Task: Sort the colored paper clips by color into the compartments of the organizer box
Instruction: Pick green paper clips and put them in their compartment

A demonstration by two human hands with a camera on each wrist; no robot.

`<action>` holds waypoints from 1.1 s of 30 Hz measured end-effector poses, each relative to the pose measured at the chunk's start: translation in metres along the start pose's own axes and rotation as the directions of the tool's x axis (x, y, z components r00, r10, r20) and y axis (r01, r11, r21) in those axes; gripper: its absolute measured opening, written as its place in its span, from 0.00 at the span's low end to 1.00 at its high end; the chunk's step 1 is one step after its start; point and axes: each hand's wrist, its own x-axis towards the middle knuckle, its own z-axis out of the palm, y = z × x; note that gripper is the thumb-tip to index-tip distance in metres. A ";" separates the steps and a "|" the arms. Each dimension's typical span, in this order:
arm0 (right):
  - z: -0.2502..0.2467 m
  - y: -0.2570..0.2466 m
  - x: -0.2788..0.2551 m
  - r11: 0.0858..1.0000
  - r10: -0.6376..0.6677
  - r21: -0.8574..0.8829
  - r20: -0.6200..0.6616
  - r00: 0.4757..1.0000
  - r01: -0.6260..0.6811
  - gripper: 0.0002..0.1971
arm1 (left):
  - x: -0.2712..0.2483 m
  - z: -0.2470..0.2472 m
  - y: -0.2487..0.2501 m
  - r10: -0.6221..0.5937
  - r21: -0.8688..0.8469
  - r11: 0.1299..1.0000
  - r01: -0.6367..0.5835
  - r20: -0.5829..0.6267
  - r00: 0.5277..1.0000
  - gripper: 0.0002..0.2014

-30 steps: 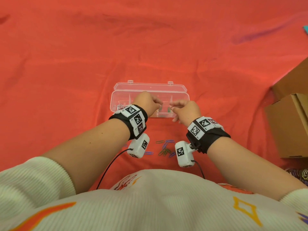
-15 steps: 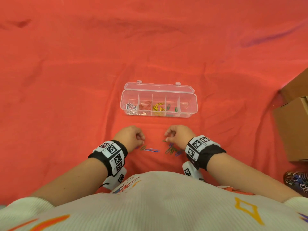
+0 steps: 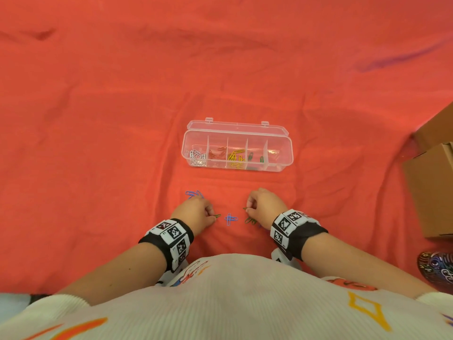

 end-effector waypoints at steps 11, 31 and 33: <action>-0.047 0.008 0.012 0.912 0.127 0.410 -0.253 0.959 -0.013 0.11 | 0.019 -0.035 0.043 0.045 -0.162 0.984 -0.067 -0.134 0.990 0.05; -0.093 0.005 0.031 0.922 0.149 0.386 -0.364 0.920 0.003 0.12 | 0.070 -0.060 0.119 0.026 -0.276 0.956 -0.098 -0.253 0.967 0.13; -0.092 0.008 0.027 0.910 0.123 0.411 -0.390 0.913 0.053 0.11 | 0.068 -0.058 0.117 0.044 -0.286 0.949 -0.132 -0.294 0.955 0.11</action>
